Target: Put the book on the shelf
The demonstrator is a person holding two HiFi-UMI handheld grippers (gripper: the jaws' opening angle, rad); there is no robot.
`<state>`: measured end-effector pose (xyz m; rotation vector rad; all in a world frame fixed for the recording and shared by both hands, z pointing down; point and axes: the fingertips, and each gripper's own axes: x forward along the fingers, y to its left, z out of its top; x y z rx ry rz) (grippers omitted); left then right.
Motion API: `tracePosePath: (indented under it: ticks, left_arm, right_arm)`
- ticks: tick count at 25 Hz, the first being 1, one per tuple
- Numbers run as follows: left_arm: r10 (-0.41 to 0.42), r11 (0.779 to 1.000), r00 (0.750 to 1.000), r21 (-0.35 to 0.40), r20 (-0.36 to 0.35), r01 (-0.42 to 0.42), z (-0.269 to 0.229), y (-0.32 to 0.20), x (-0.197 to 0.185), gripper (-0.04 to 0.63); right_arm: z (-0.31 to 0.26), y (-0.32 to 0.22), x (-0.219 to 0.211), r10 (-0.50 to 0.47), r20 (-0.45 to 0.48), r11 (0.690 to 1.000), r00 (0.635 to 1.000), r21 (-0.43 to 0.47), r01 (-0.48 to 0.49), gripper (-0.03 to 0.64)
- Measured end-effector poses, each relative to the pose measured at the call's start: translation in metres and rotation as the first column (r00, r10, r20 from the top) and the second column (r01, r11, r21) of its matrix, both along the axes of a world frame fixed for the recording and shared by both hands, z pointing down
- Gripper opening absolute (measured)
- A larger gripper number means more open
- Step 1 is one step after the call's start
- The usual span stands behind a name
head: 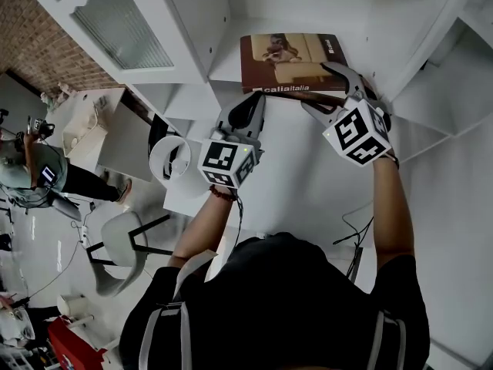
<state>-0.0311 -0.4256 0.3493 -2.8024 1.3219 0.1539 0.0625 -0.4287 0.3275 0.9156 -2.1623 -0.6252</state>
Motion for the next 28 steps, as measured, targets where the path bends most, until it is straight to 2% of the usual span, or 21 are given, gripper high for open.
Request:
tracePosePath:
  ticks: [5, 11, 12, 14, 16, 19, 24, 28]
  left_arm:
    - [0.003, 1.0, 1.0, 0.006, -0.001, -0.003, 0.005, -0.011, 0.001, 0.028]
    - [-0.012, 1.0, 1.0, 0.012, -0.028, 0.012, 0.009, 0.008, -0.005, 0.029]
    - [-0.014, 1.0, 0.999, 0.007, -0.029, 0.015, 0.01, 0.011, -0.007, 0.028]
    - [-0.017, 1.0, 0.999, -0.001, -0.032, 0.017, 0.011, 0.019, -0.011, 0.028]
    - [-0.02, 1.0, 0.999, -0.003, -0.033, 0.02, 0.01, 0.027, -0.016, 0.028]
    - [-0.029, 1.0, 0.999, 0.003, -0.042, 0.029, 0.011, 0.039, -0.022, 0.028]
    - [-0.027, 0.999, 0.999, 0.018, -0.034, 0.028, 0.019, 0.062, -0.022, 0.028]
    - [-0.021, 1.0, 0.999, -0.016, -0.035, 0.02, 0.03, 0.076, -0.021, 0.029]
  right_arm:
    - [-0.008, 0.011, 0.003, -0.008, 0.08, 1.0, 0.997, 0.022, 0.006, 0.331]
    - [-0.017, 0.02, 0.001, -0.022, 0.23, 0.998, 0.973, 0.06, 0.008, 0.315]
    - [-0.02, 0.022, 0.0, -0.021, 0.246, 0.997, 0.969, 0.079, 0.002, 0.283]
    - [-0.026, 0.025, 0.002, -0.011, 0.268, 0.991, 0.963, 0.132, -0.026, 0.123]
    - [-0.029, 0.029, 0.003, -0.001, 0.289, 0.985, 0.957, 0.163, -0.048, 0.079]
    - [-0.032, 0.037, 0.003, -0.005, 0.346, 0.983, 0.938, 0.173, -0.059, 0.05]
    - [-0.036, 0.053, 0.005, -0.012, 0.437, 0.981, 0.899, 0.179, -0.074, 0.041]
    - [-0.033, 0.069, 0.007, -0.017, 0.511, 0.981, 0.859, 0.176, -0.085, 0.037]
